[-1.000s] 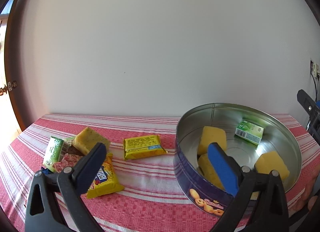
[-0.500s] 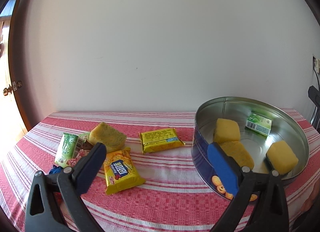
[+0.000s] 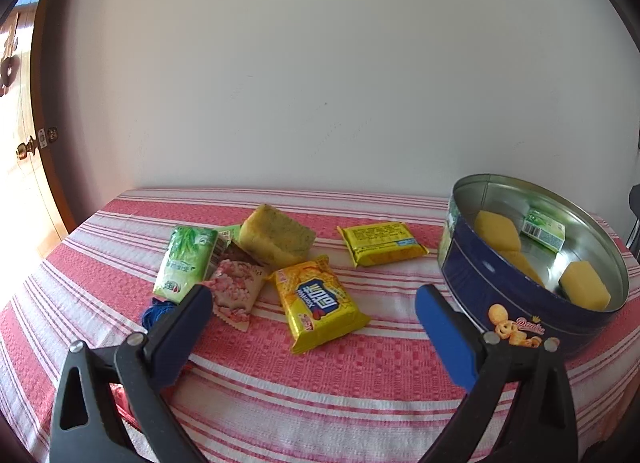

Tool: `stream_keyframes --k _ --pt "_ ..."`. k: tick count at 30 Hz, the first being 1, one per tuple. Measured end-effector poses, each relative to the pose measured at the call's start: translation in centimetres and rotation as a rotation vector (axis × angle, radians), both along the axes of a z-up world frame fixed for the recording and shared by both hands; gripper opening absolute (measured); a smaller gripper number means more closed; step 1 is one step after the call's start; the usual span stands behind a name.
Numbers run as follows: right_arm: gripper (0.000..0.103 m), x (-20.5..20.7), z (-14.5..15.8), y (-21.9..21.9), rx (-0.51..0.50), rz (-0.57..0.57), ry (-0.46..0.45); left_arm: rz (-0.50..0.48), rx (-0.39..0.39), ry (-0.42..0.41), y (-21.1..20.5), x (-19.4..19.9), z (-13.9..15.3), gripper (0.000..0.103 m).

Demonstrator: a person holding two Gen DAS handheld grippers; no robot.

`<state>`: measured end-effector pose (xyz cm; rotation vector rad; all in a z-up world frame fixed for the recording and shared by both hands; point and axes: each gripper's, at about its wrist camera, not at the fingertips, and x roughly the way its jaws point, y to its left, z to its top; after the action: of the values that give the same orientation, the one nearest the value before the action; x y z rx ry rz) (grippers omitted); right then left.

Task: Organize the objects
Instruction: 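Withdraw both grippers from the tin toward the red snack bag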

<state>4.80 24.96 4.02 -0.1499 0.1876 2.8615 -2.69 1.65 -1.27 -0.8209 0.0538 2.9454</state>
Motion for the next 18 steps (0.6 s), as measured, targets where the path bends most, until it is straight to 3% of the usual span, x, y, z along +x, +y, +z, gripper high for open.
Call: stream_keyframes --k 9,18 --pt "0.087 -1.0 -0.7 -5.2 0.035 0.116 -0.09 0.073 -0.053 -0.034 -5.1 1.1 -0.3 0.103" --pt "0.087 -3.2 -1.4 -10.4 0.057 0.256 -0.189 0.11 -0.001 -0.138 -11.5 0.7 -1.5 0.103"
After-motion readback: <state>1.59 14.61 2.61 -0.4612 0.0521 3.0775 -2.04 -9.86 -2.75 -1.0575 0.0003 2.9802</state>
